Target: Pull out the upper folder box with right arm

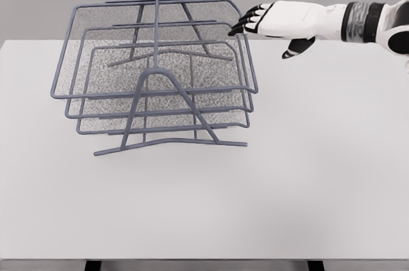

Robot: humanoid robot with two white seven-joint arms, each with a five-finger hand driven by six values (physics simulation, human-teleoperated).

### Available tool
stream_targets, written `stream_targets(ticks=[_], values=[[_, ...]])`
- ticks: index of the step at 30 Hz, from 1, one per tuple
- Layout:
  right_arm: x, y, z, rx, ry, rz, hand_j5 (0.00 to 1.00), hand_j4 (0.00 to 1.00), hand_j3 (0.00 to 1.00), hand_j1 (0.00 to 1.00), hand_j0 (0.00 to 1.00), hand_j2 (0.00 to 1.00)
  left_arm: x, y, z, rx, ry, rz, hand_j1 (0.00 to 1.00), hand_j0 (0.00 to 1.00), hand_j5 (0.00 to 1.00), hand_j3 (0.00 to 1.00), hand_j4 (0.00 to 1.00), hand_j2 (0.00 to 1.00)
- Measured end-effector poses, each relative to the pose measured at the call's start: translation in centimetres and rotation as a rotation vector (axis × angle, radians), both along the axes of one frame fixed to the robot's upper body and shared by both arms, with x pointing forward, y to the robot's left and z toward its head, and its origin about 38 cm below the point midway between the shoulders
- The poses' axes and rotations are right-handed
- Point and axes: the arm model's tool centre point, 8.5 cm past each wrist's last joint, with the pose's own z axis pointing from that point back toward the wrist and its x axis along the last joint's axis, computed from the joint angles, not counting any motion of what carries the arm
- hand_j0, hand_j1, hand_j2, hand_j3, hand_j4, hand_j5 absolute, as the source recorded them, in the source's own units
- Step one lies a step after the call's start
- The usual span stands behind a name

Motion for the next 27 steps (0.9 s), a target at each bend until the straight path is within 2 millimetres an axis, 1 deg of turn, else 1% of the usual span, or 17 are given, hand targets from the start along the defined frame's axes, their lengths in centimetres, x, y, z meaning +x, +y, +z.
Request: stream_targets(ticks=[3,5,10,14,20,22,27], values=[[0.2,0.7,-1.6,-0.019,0.035,0.007,1.00,1.00,1.00,1.00,1.00,1.00,0.0,0.0,0.0,0.000,0.000,0.000,1.00,1.00,1.00,1.00,1.00,1.00],[0.2,0.9,-2.0,-0.013,0.052,0.002,1.00,1.00,1.00,1.00,1.00,1.00,0.0,0.0,0.0,0.000,0.000,0.000,1.00,1.00,1.00,1.00,1.00,1.00],[0.0,0.2,-2.5,-0.003,0.081,-0.010,1.00,1.00,1.00,1.00,1.00,1.00,0.0,0.0,0.0,0.000,0.000,0.001,1.00,1.00,1.00,1.00,1.00,1.00],[-0.2,-1.3,-2.6,-0.019,0.081,-0.029,1.00,1.00,1.00,1.00,1.00,1.00,0.0,0.0,0.0,0.000,0.000,0.000,1.00,1.00,1.00,1.00,1.00,1.00],[-0.8,-3.8,-1.9,-0.064,0.055,-0.059,1.00,1.00,1.00,1.00,1.00,1.00,0.0,0.0,0.0,0.000,0.000,0.000,1.00,1.00,1.00,1.00,1.00,1.00],[-1.1,-4.9,-1.7,-0.086,0.044,-0.075,1.00,1.00,1.00,1.00,1.00,1.00,0.0,0.0,0.0,0.000,0.000,0.000,1.00,1.00,1.00,1.00,1.00,1.00],[-1.9,-6.9,-1.1,-0.111,0.033,-0.096,1.00,1.00,1.00,1.00,1.00,1.00,0.0,0.0,0.0,0.000,0.000,0.000,1.00,1.00,1.00,1.00,1.00,1.00]])
